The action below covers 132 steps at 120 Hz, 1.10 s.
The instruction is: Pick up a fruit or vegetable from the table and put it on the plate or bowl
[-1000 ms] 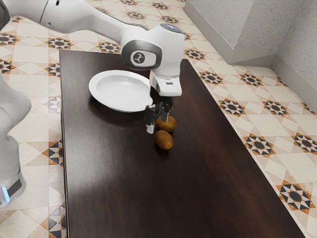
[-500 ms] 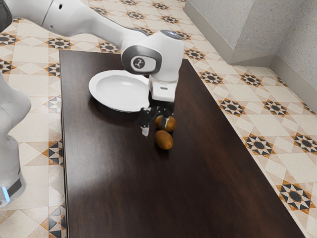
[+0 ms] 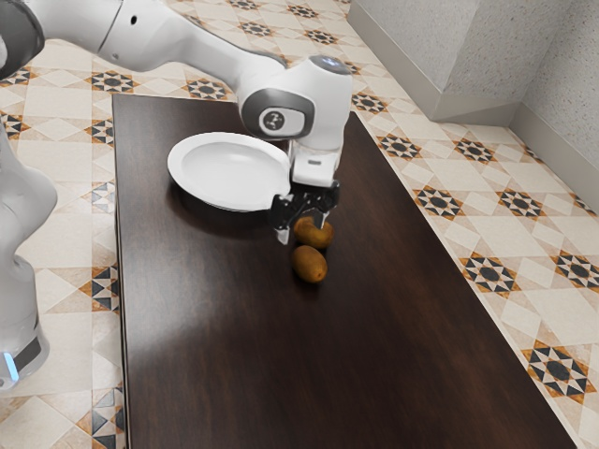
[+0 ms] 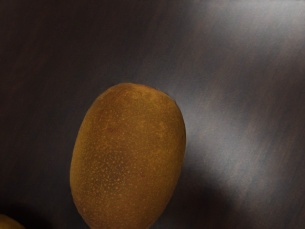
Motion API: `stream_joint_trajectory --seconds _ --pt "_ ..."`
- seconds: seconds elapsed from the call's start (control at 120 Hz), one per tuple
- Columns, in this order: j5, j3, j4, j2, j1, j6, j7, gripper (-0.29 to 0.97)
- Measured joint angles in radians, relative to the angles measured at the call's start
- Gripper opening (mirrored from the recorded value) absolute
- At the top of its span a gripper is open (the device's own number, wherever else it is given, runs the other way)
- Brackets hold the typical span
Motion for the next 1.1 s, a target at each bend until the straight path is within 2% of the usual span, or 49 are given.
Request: stream_joint_trajectory --seconds 0.475,0.775,0.958,1.1 --pt "-0.009 -0.002 0.009 0.097 -0.026 0.085 0.063 0.66" --pt "-0.049 -0.002 0.009 0.157 -0.024 0.120 0.083 0.64" --pt "-0.097 0.000 0.008 0.159 -0.022 0.130 0.091 0.49" --pt "-0.153 0.017 0.009 0.160 -0.019 0.142 0.092 0.26"
